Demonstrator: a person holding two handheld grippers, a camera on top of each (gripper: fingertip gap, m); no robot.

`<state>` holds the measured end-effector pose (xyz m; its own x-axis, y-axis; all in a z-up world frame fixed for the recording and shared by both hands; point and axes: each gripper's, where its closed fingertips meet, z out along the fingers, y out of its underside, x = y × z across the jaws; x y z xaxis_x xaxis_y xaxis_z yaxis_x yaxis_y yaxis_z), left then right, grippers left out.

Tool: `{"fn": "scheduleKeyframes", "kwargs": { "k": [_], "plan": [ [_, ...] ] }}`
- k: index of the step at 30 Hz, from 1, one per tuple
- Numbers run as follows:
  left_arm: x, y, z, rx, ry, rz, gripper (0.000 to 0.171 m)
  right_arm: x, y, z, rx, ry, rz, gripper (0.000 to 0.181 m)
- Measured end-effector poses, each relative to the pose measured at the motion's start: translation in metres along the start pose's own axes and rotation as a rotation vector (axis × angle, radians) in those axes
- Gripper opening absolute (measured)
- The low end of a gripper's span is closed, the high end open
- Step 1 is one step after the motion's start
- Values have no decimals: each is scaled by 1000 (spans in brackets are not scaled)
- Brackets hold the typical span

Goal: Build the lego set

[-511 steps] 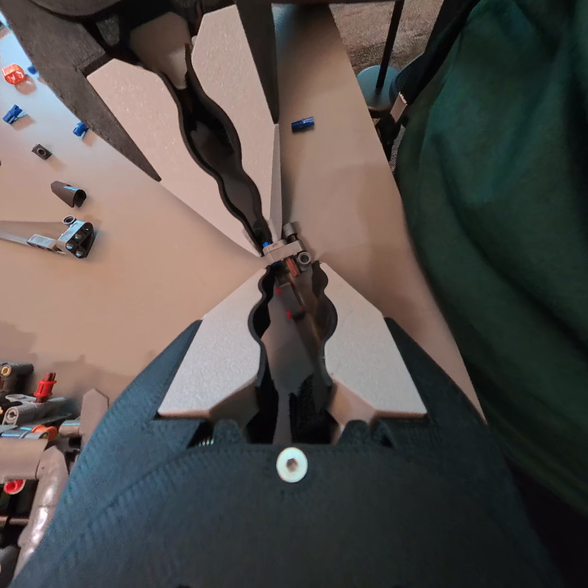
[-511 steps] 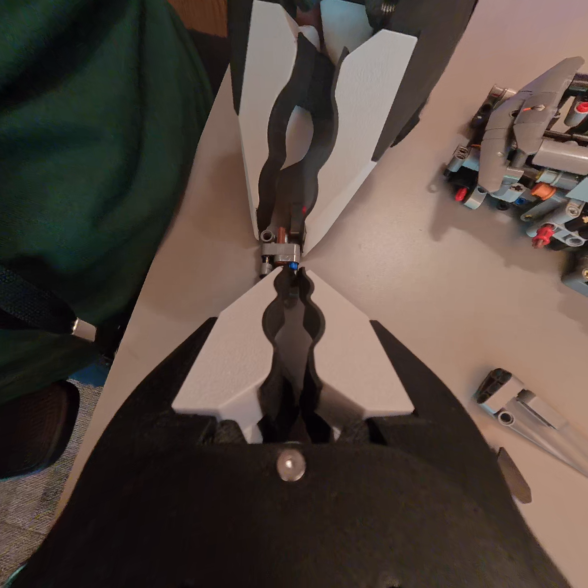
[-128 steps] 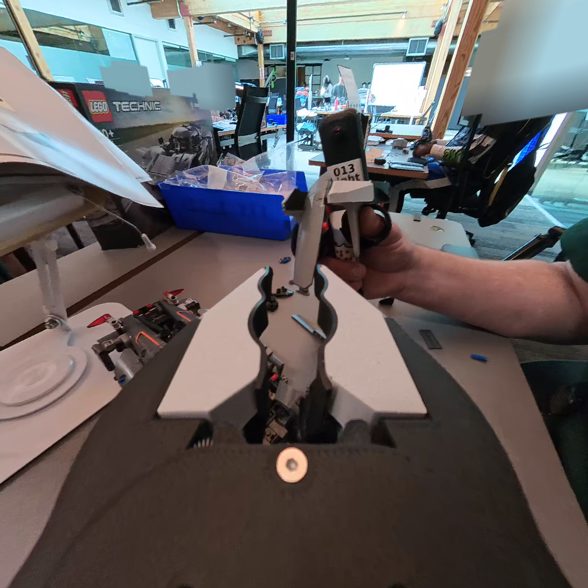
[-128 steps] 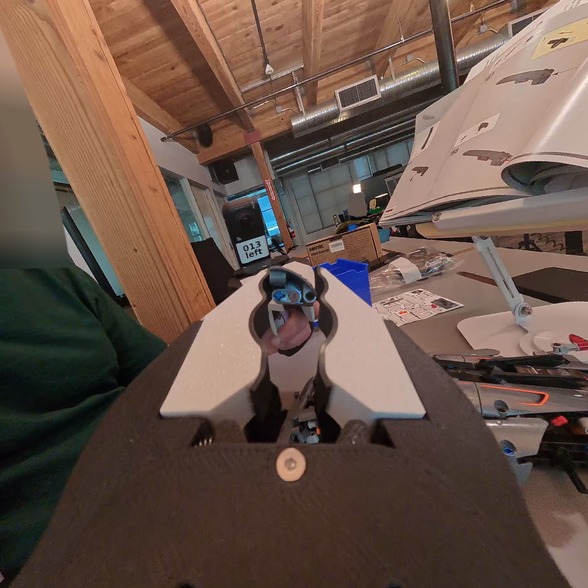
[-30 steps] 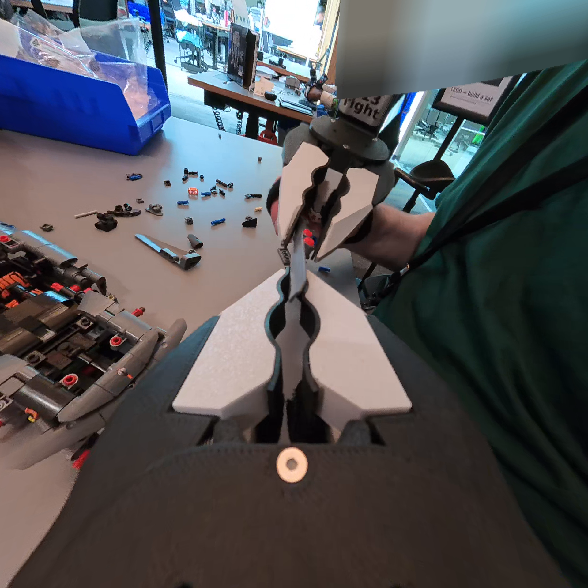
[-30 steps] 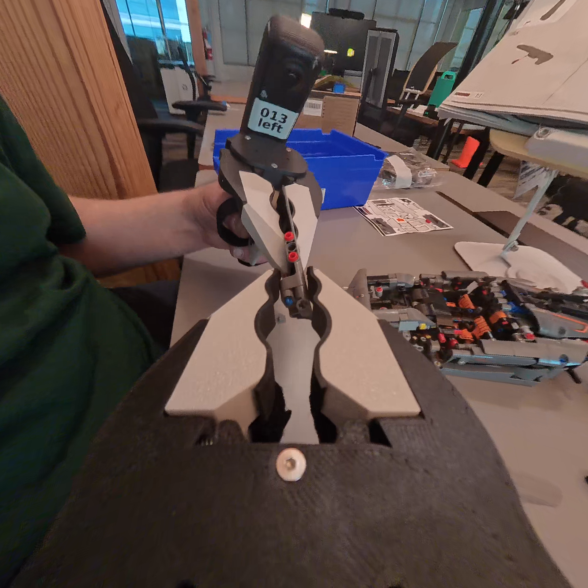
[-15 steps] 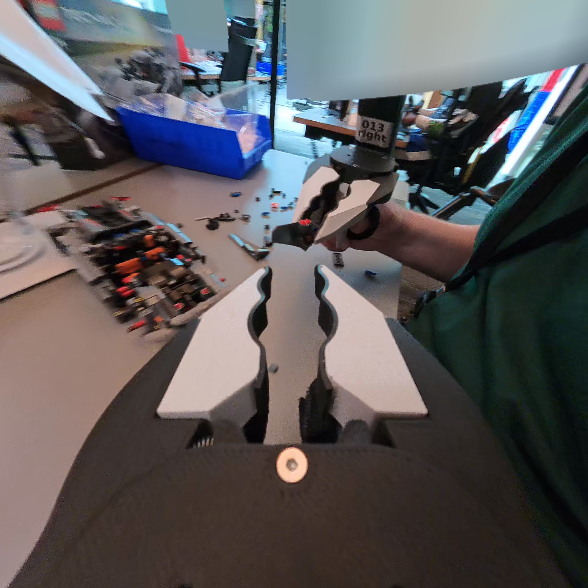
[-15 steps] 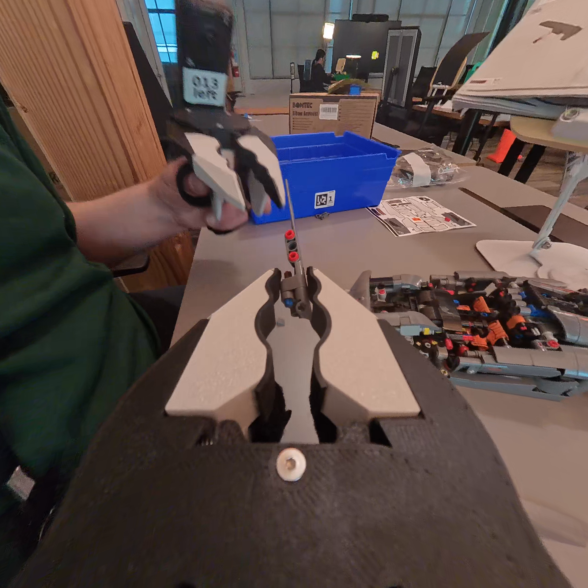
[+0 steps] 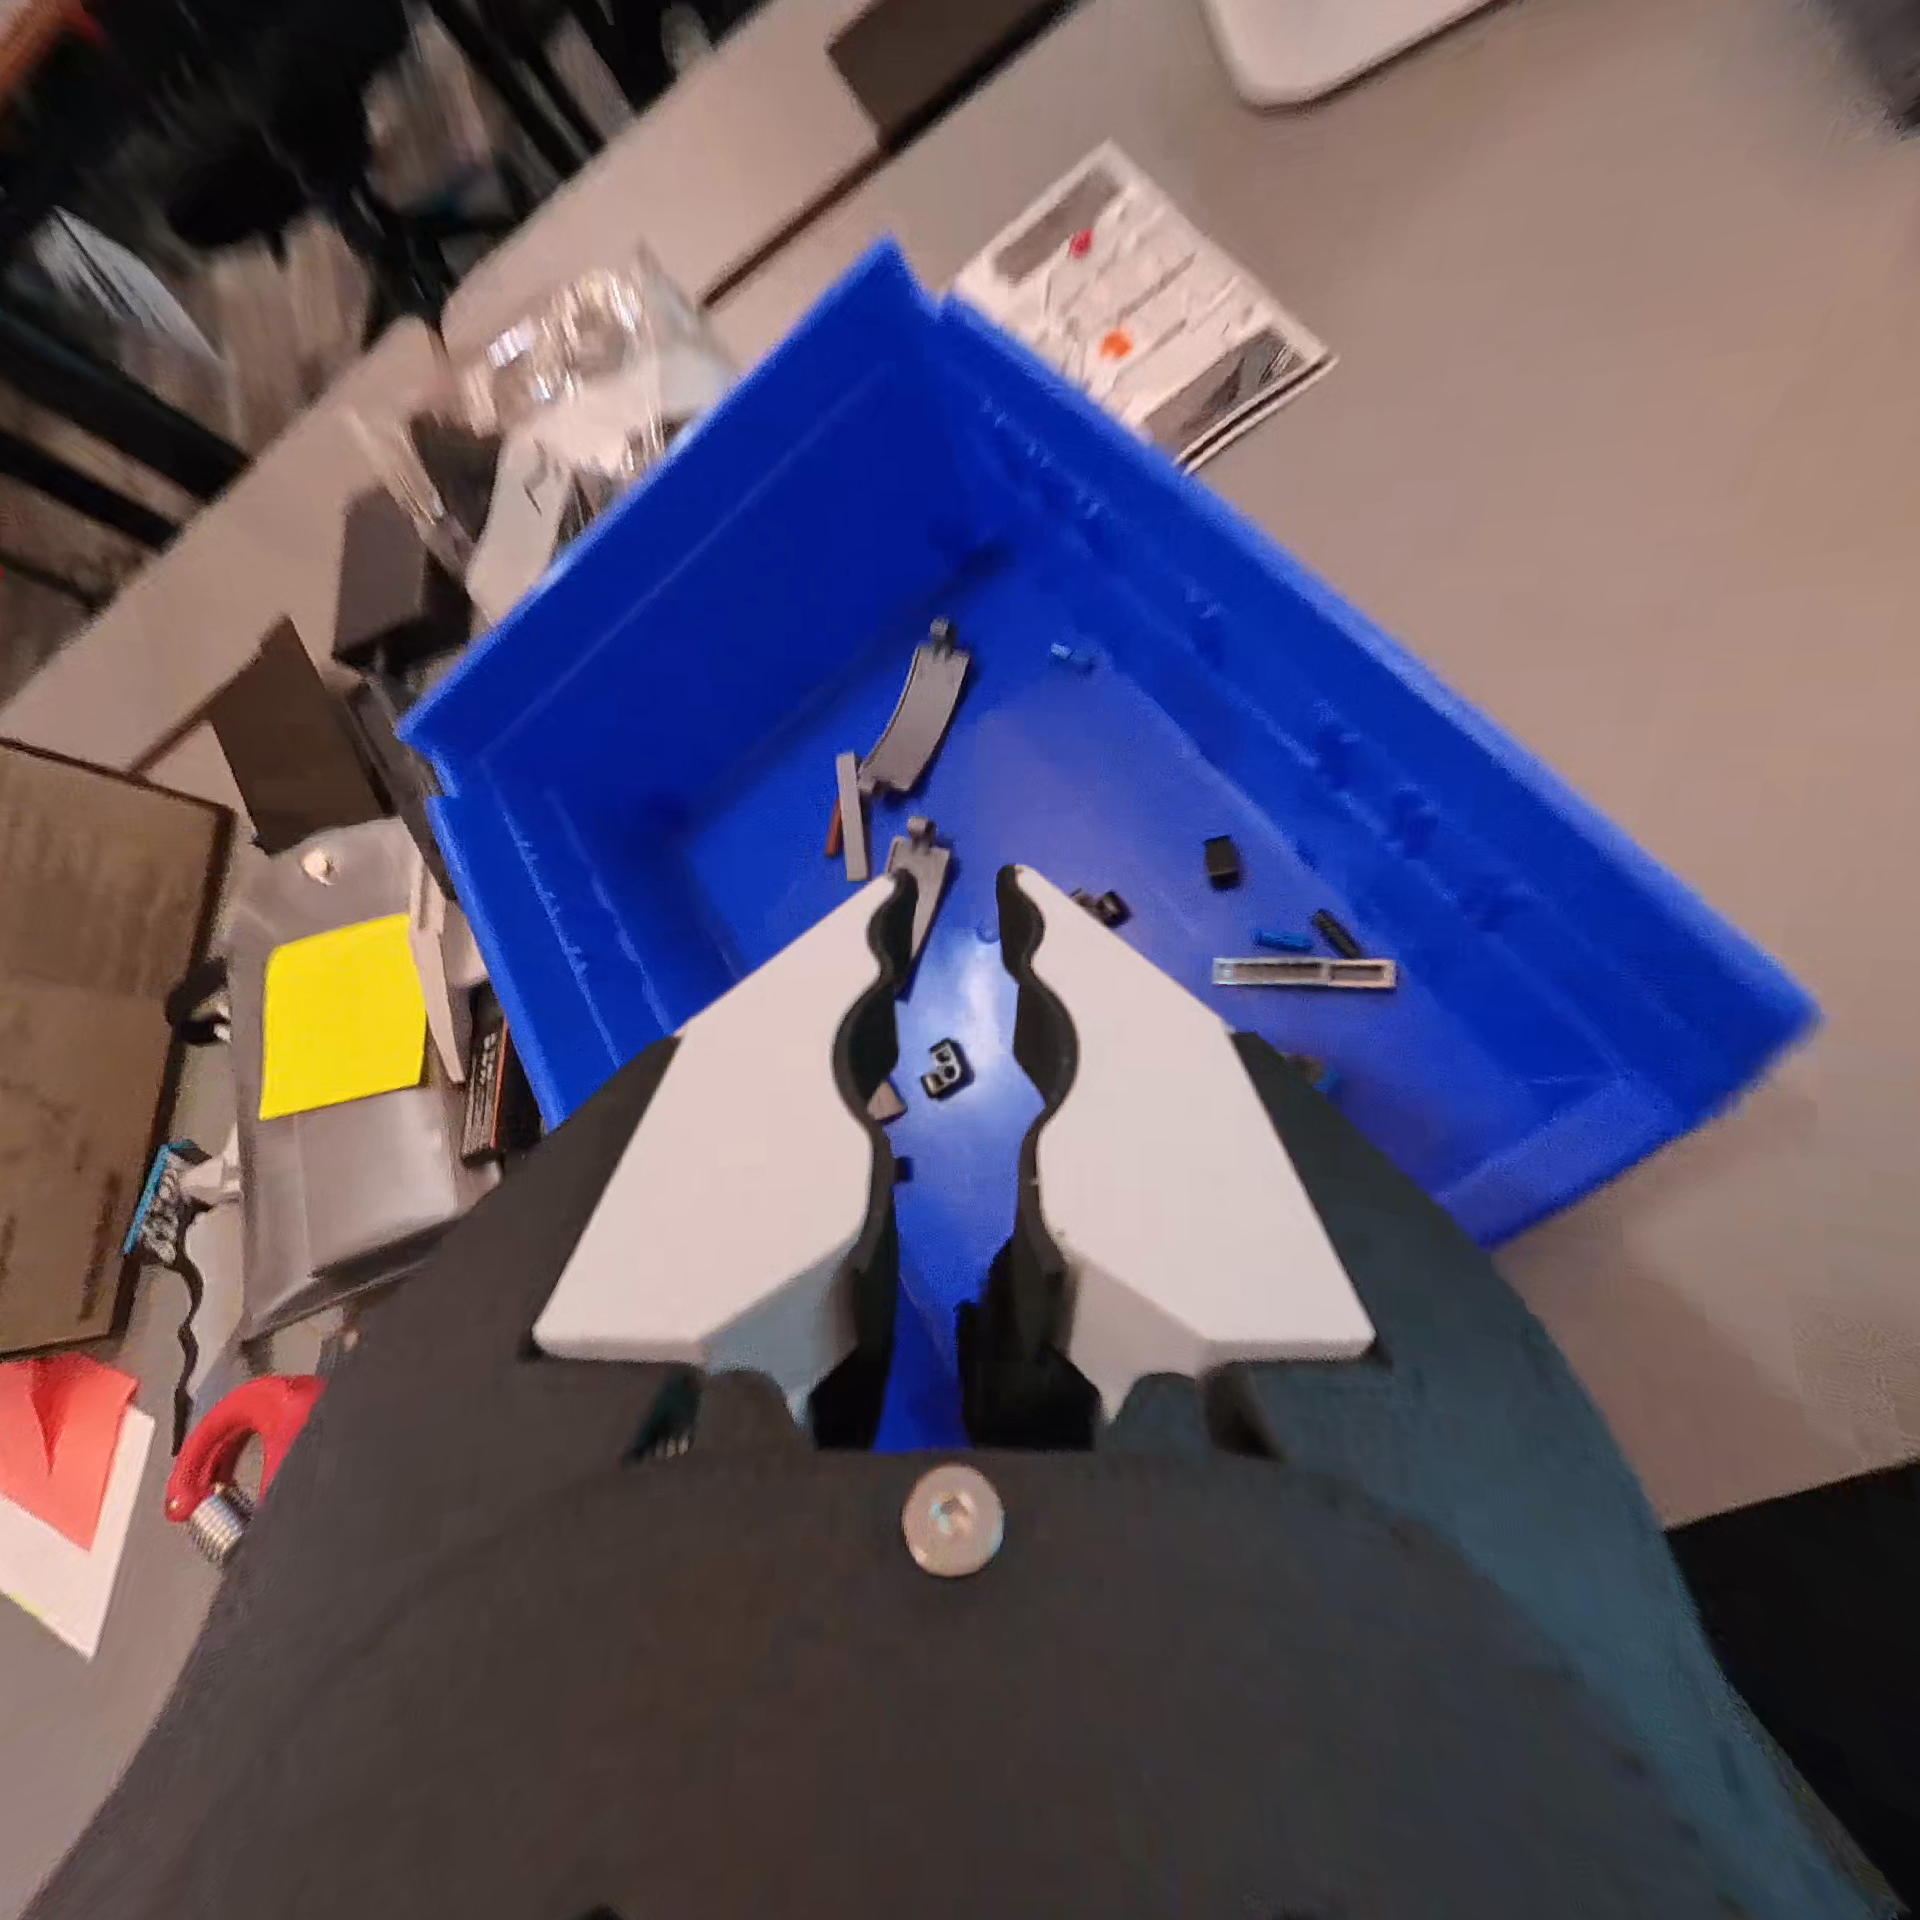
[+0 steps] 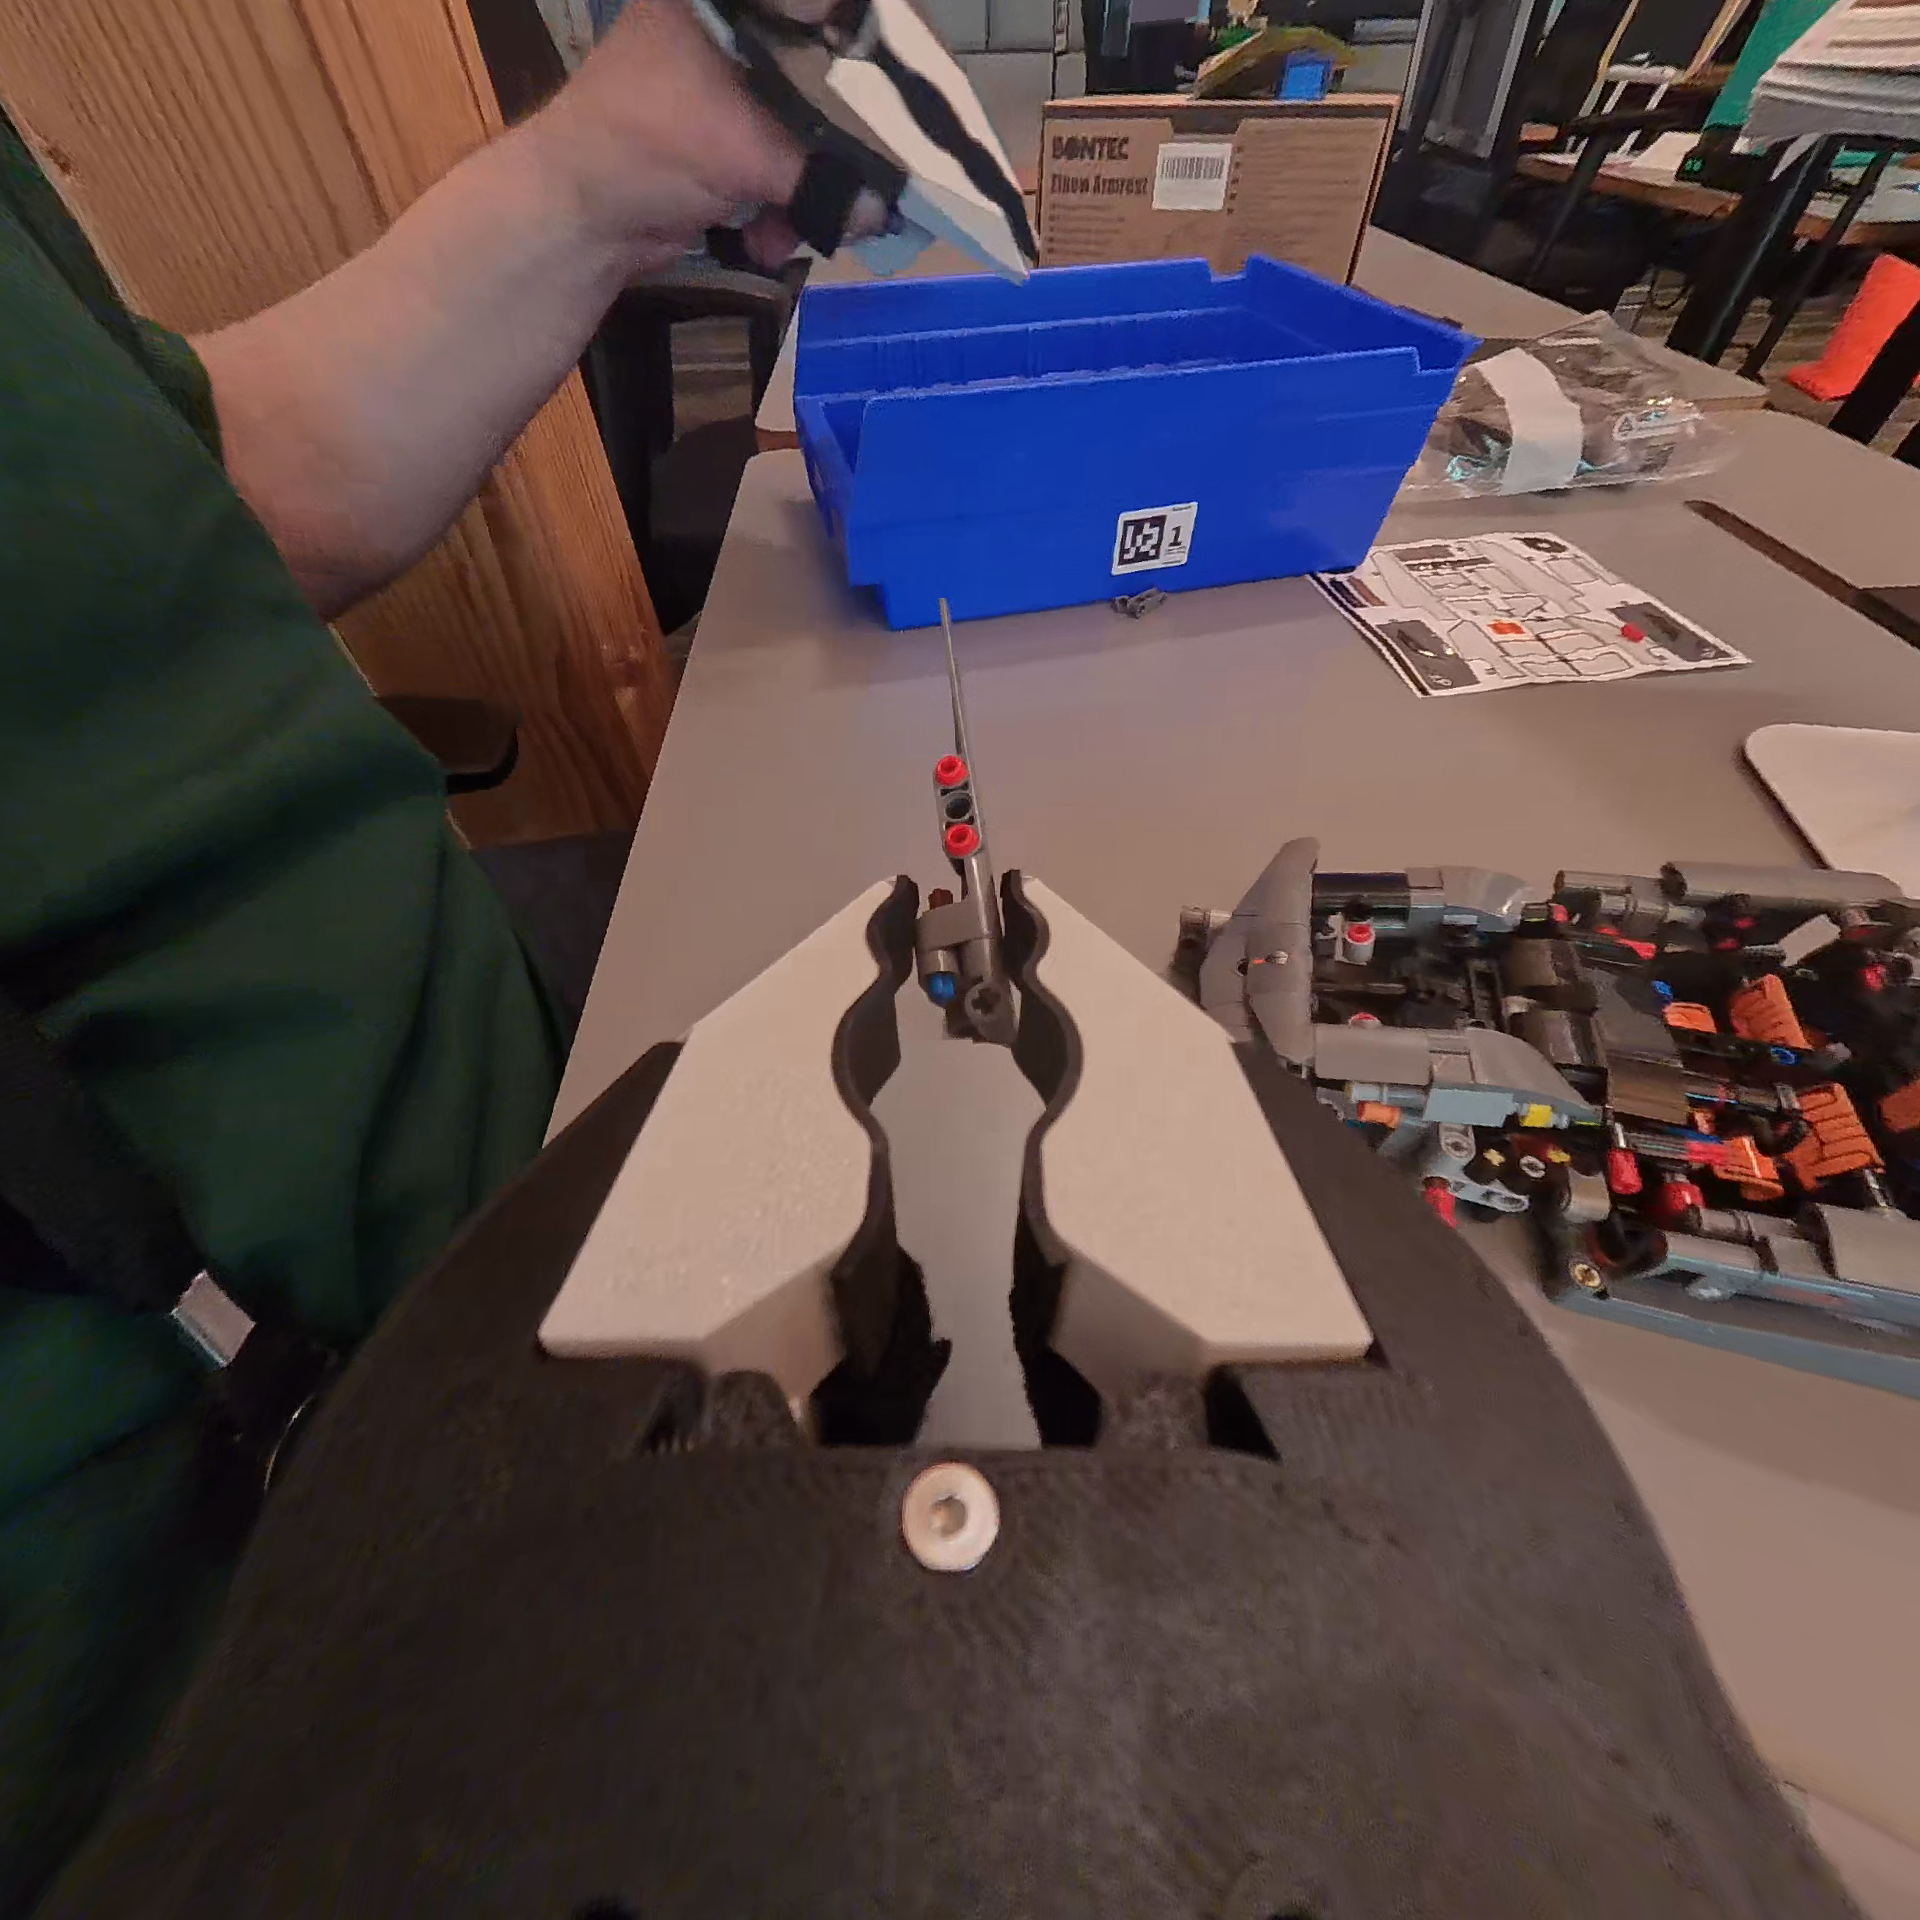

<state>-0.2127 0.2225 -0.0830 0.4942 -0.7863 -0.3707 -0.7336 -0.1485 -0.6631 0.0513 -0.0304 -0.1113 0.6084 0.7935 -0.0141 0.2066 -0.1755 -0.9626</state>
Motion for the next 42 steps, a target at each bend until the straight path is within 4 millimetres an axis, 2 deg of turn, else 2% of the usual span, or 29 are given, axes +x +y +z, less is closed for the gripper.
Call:
{"fn": "scheduleKeyframes", "kwargs": {
  "k": [6, 8, 10, 12, 14, 15, 18, 21, 23, 29, 31, 34, 42],
  "plan": [
    [-23, -4, 83, -207, 28, 104, 5, -2, -6, 6, 5, -14, -2, 15],
    [-34, 6, 110, -313, 21, 52, 0, -2, -9, 6, 14, -13, -14, 14],
    [-35, 23, 125, -428, 47, 51, 0, -2, -12, 5, 29, -13, -18, 14],
    [-36, 36, 128, -509, 46, 74, 0, -2, -13, 2, 42, -15, -18, 14],
    [-30, 37, 128, -491, 95, 35, 5, 1, -13, -1, 50, -12, -20, 15],
    [-36, 40, 128, -503, 77, 28, 9, 2, -13, -3, 57, -13, -17, 15],
    [-38, 40, 134, -479, 97, 18, 11, 7, -11, -6, 67, -19, -11, 15],
    [-40, 50, 141, -537, 89, 53, 9, 9, -11, -9, 73, -22, -17, 14],
    [-30, 48, 146, -511, 143, 29, 14, 11, -10, -12, 76, -18, -16, 14],
    [-29, 42, 152, -485, 167, 13, 18, 15, -9, -16, 97, -5, -2, 14],
    [-35, 41, 153, -488, 134, 51, 0, 16, -8, -15, 97, -5, -4, 14],
    [-32, 39, 154, -478, 172, 16, 0, 17, -8, -15, 98, -5, -10, 14],
    [-33, 36, 153, -447, 138, 8, 0, 19, -9, -23, 114, 8, -17, 14]
  ]
}}
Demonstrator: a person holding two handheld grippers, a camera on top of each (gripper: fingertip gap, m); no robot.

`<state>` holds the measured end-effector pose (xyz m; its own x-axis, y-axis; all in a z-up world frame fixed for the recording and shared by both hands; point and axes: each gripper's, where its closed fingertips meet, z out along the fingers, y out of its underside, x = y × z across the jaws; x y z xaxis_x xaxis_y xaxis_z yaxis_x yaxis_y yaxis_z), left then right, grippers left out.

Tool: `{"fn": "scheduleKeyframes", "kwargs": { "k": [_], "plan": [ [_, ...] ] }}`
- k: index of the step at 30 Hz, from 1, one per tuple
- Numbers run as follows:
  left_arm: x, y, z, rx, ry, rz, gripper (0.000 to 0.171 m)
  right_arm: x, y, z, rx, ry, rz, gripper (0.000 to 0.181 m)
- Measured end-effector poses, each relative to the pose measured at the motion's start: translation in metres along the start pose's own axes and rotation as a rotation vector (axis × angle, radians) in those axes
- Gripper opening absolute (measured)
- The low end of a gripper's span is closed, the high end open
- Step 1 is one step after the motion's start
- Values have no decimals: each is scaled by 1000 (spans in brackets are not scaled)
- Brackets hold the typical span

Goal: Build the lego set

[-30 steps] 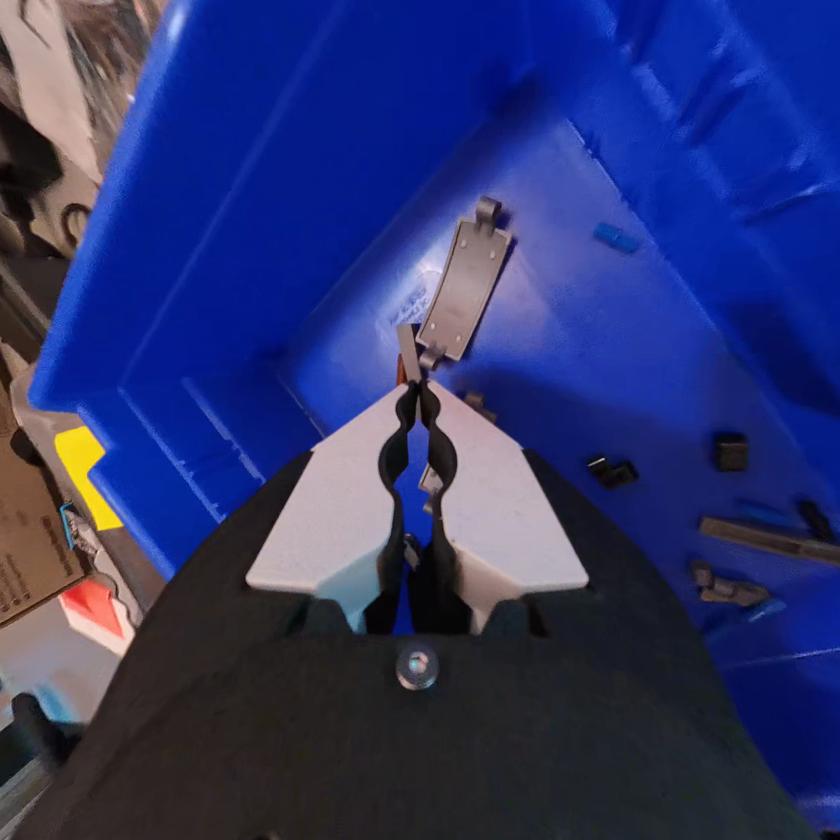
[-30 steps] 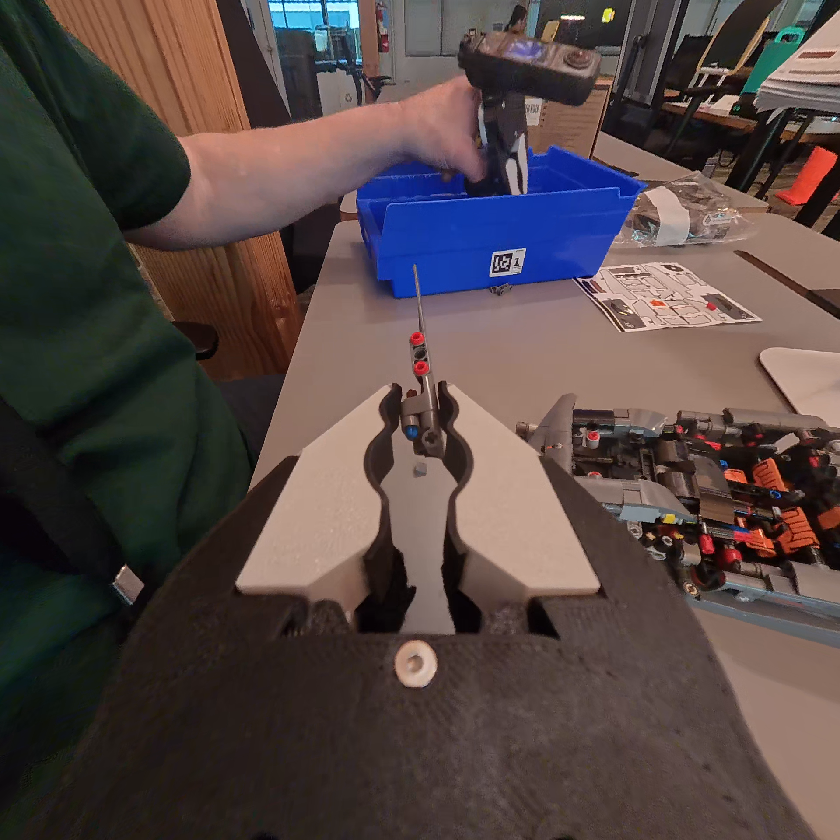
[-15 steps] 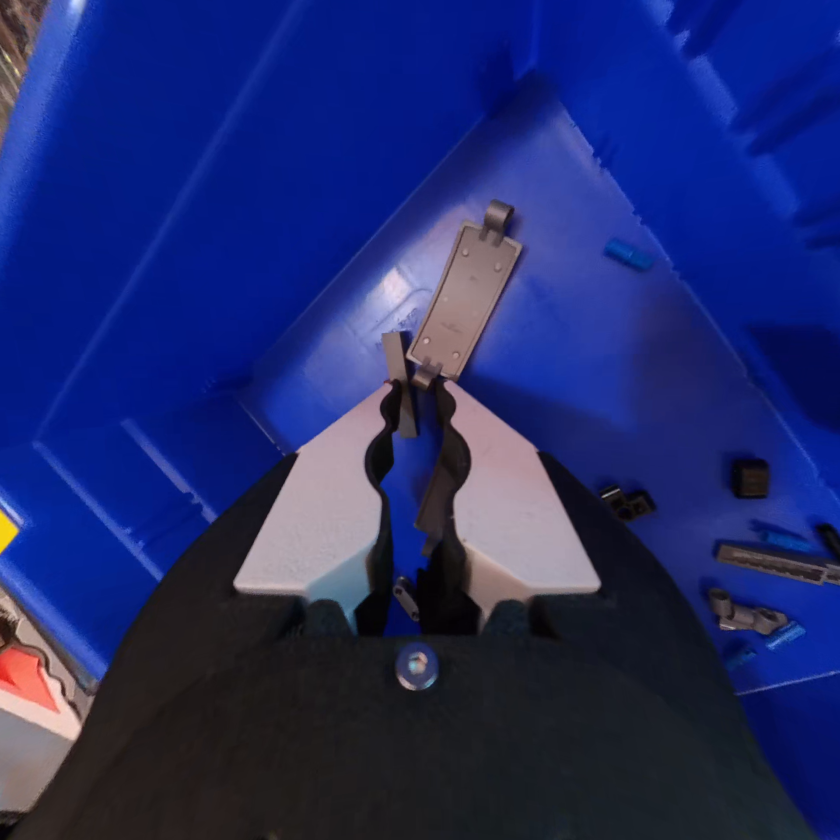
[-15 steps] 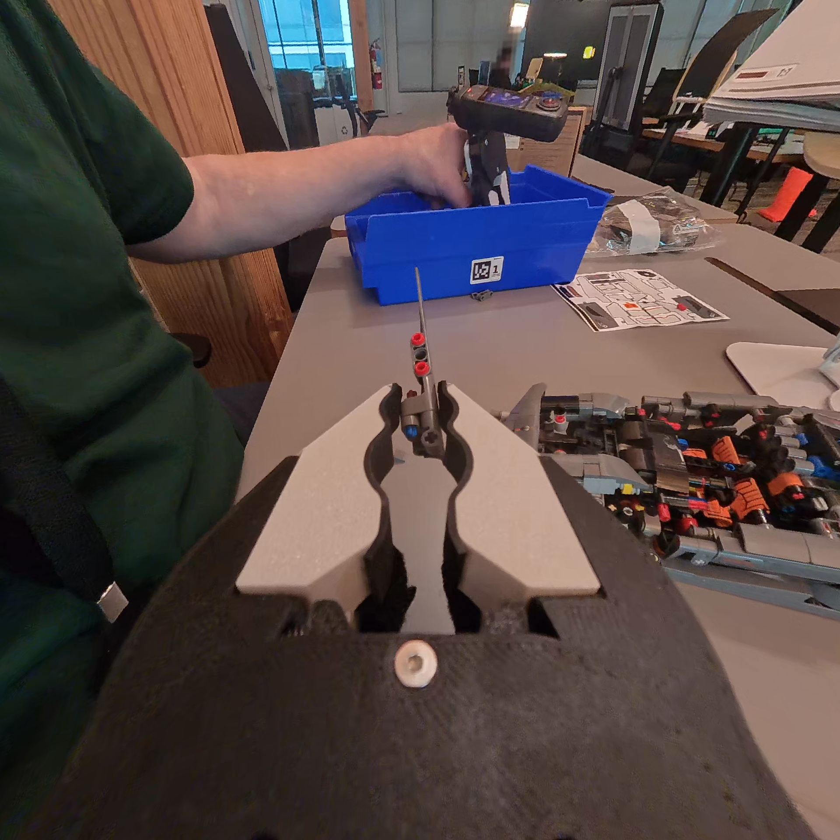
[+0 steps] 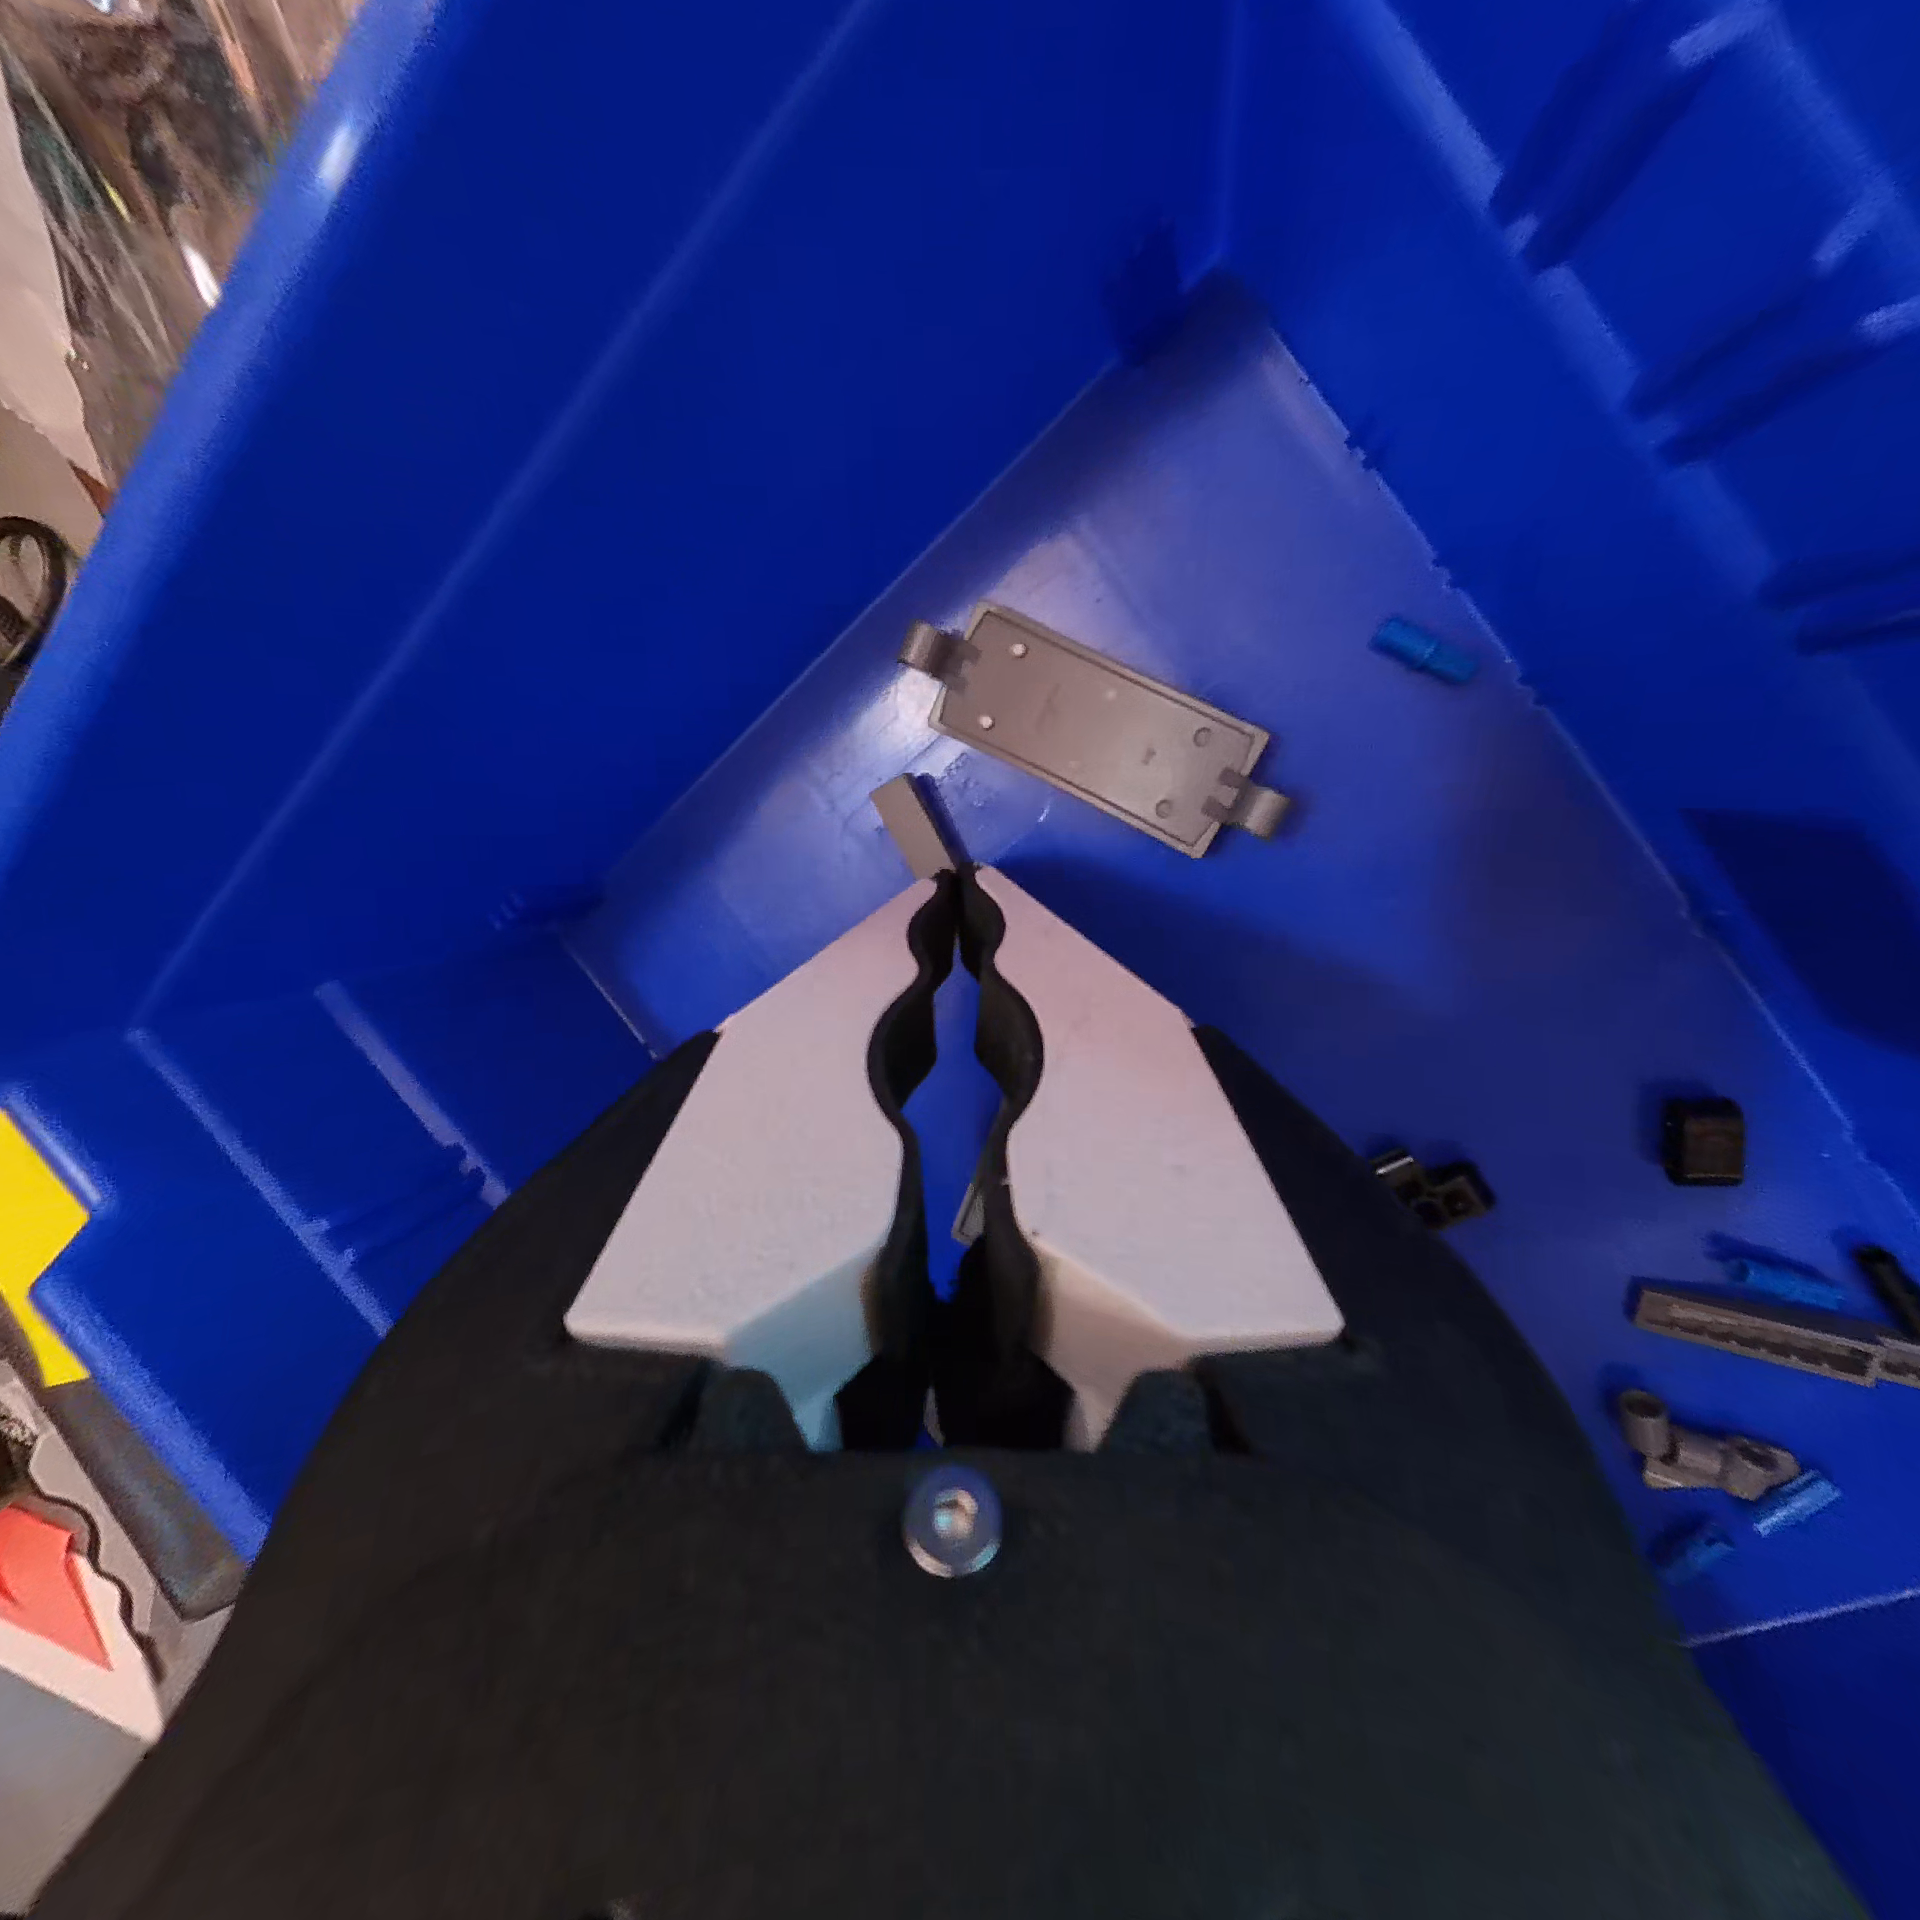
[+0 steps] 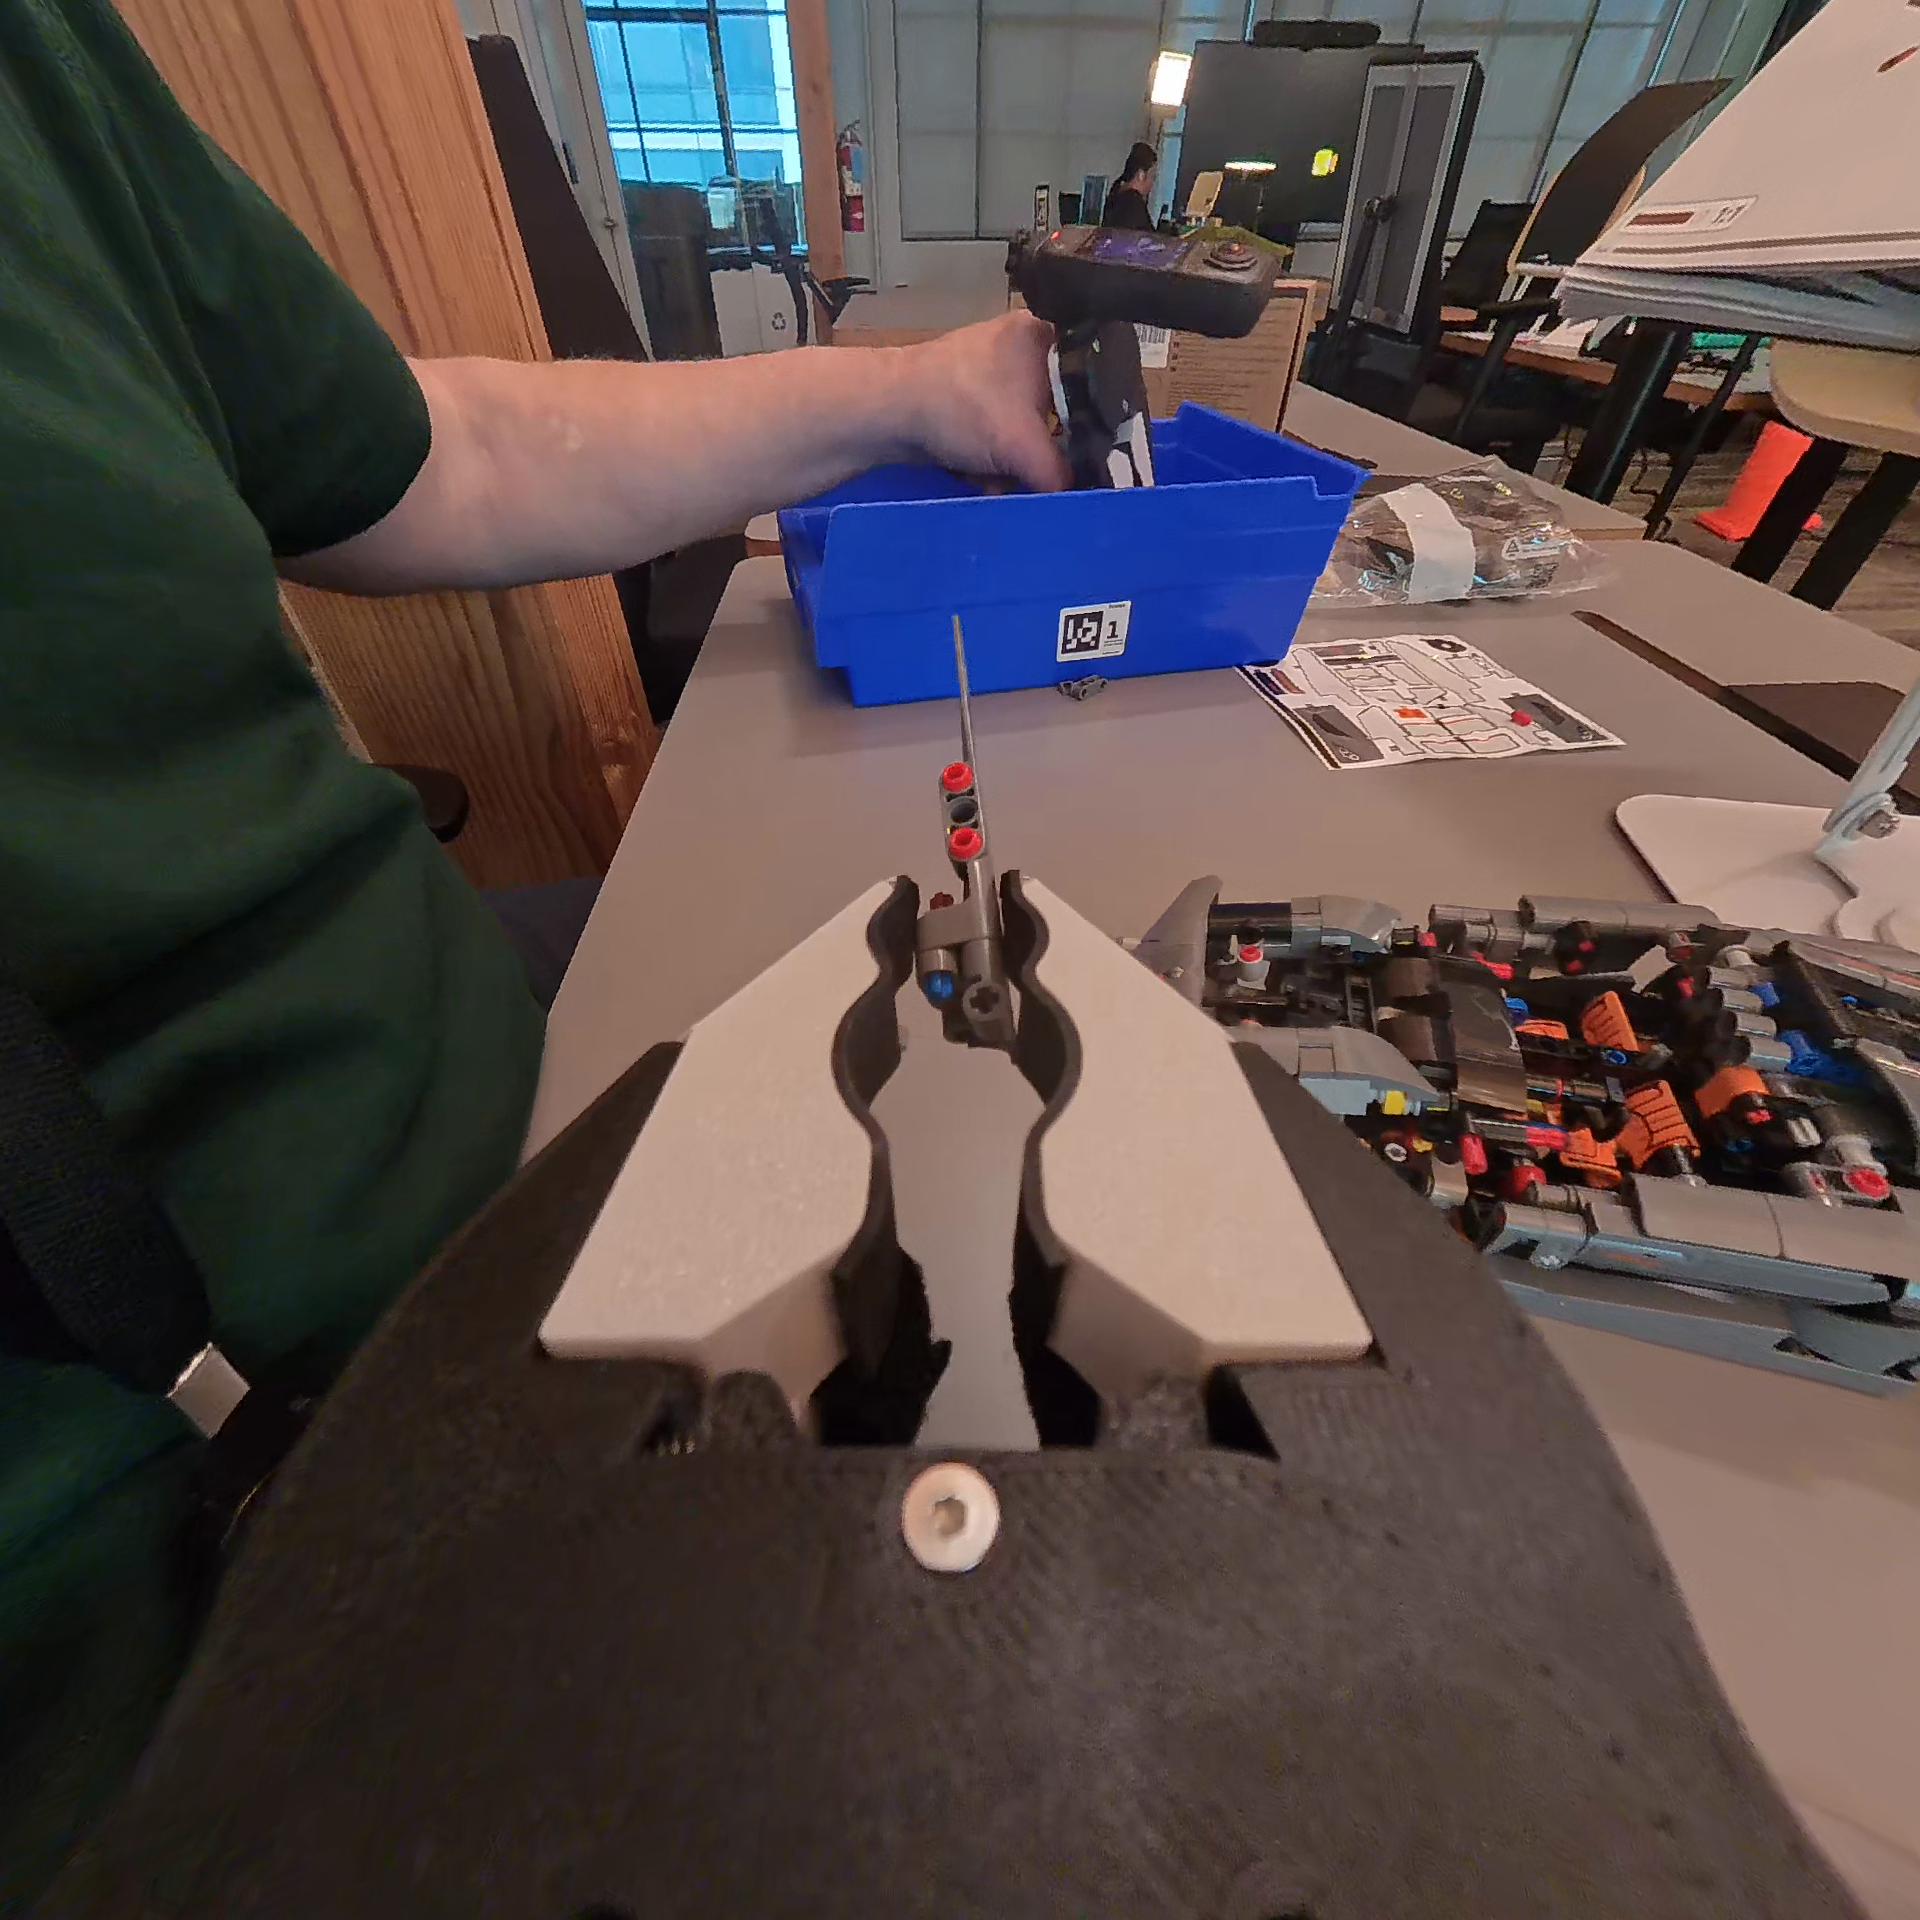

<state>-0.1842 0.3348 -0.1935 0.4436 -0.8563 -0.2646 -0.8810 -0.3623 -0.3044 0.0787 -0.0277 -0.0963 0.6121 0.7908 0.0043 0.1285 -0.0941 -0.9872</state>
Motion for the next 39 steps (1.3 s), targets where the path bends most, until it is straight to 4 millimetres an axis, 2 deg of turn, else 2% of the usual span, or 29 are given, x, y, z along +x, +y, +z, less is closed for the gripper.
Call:
{"fn": "scheduleKeyframes", "kwargs": {
  "k": [5, 7, 14, 19, 22, 25, 28, 32, 39],
  "plan": [
    [-6, -8, -19, 89, -8, -32, 0, 1, -2, -5, 24, 3, 2, 14],
    [-3, -12, -27, 139, 35, -48, 0, 2, -1, -5, 32, -2, 12, 14],
    [-4, -9, -40, 188, 64, -65, 0, 4, 1, -3, 32, -11, 23, 14],
    [1, -7, -25, 134, 78, -77, 1, 3, 2, -2, 28, -17, 22, 14],
    [5, -15, -16, 137, 93, -92, 21, 2, 2, -2, 24, -13, 14, 14],
    [1, -13, -3, 90, 76, -112, 29, 2, 1, -4, 30, -7, 12, 14],
    [-1, -5, 9, 19, 79, -136, 26, 3, 1, -5, 35, -6, 13, 14],
    [6, -10, 11, 51, 122, -176, 7, 3, 0, -7, 42, -11, 12, 14],
    [2, -17, 6, 89, 36, -148, 7, 1, -2, -9, 40, -10, -4, 14]
  ]
}}
